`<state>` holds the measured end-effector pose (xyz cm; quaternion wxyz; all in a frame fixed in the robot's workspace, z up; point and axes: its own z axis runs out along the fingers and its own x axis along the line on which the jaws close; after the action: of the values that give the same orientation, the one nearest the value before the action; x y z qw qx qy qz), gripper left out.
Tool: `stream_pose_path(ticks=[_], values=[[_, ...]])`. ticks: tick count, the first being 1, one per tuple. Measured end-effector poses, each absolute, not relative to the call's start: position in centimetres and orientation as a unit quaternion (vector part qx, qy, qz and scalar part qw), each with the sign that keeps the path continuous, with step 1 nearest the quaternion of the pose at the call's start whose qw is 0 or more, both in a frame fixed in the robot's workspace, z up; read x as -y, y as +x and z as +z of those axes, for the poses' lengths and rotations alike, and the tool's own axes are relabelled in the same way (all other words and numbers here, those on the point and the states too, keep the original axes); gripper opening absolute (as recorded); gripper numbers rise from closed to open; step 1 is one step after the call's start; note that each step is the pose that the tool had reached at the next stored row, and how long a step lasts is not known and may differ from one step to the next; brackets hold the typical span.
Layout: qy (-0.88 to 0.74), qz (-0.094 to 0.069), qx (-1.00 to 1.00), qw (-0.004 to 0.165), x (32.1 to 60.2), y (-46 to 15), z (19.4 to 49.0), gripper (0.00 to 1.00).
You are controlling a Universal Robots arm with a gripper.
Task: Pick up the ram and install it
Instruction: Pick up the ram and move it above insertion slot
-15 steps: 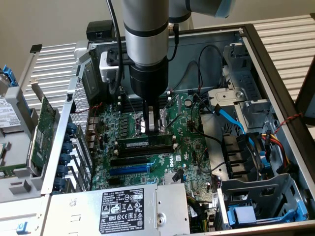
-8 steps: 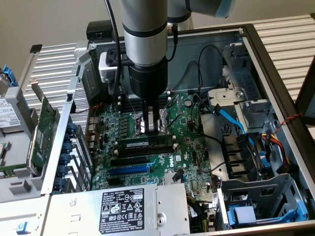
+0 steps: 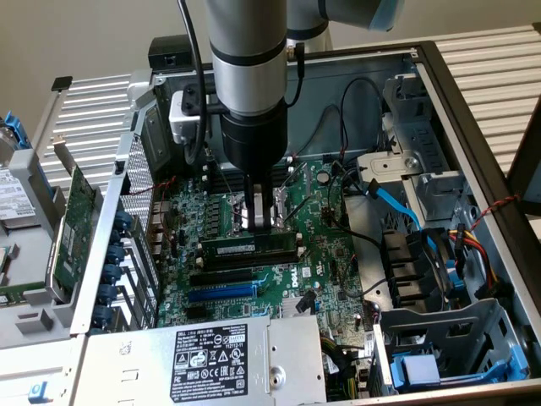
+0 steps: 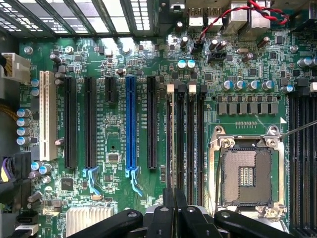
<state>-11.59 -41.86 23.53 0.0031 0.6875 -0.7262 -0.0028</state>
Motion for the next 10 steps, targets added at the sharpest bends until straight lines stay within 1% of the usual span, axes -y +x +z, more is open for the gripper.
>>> stream_pose_path(ticks=[10], values=[[0.687, -0.003, 0.726, 0.003, 41.96, -11.63, 23.52, 0.12]])
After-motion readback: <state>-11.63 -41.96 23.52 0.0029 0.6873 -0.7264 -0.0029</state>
